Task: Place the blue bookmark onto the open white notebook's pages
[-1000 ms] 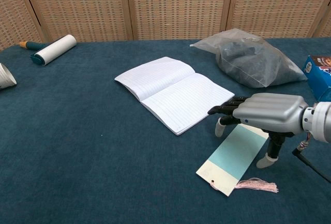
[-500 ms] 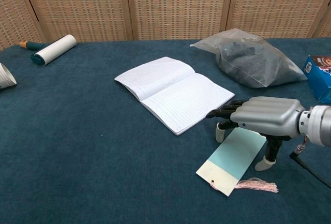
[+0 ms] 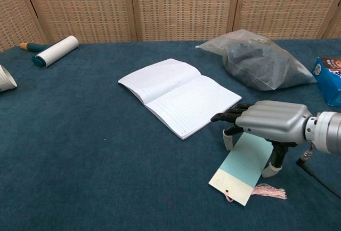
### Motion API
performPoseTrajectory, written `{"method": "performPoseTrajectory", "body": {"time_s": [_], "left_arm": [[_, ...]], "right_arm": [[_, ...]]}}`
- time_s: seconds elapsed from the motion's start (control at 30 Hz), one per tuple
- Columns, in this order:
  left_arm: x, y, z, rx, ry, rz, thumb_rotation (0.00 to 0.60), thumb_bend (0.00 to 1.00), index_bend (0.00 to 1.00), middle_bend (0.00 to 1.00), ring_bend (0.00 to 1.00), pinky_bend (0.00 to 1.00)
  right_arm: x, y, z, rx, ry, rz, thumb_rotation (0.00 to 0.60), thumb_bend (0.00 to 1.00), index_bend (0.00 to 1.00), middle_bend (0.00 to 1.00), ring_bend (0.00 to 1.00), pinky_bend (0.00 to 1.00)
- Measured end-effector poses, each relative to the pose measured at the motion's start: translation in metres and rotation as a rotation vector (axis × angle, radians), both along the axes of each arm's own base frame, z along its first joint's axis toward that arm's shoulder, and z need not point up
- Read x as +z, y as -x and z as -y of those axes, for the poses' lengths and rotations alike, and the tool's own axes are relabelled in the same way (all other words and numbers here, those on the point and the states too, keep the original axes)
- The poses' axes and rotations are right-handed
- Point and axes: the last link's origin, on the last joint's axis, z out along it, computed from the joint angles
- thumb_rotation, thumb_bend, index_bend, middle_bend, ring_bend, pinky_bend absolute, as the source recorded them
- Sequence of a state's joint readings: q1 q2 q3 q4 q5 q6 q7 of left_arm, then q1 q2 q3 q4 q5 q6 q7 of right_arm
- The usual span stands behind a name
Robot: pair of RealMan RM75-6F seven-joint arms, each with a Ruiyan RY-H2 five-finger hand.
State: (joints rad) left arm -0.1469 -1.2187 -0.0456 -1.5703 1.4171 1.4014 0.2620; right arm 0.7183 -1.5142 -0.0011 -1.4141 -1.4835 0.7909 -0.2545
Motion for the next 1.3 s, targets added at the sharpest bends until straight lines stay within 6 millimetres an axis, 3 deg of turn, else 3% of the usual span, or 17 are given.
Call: {"method": "performPoseTrajectory", "body": {"time_s": [0.4,1.3], "left_arm": [[0.0,-0.001,0.0,-0.003,0.0,0.001,0.6,0.0,0.0,0.0,0.0,0.0],[0.003,0.001,-0.001,0.006,0.0,0.014,0.6,0.0,0.0,0.0,0.0,0.0]], "right_arm": [[-0.002,-0.004,-0.001,0.01,0.001,0.009,0.6,0.2,0.57,0.05,0.0,0.04],[0.021,-0.025,0.02,0.036,0.111,0.0,0.6,0.2,0.58,0.06,0.0,0.04]]}}
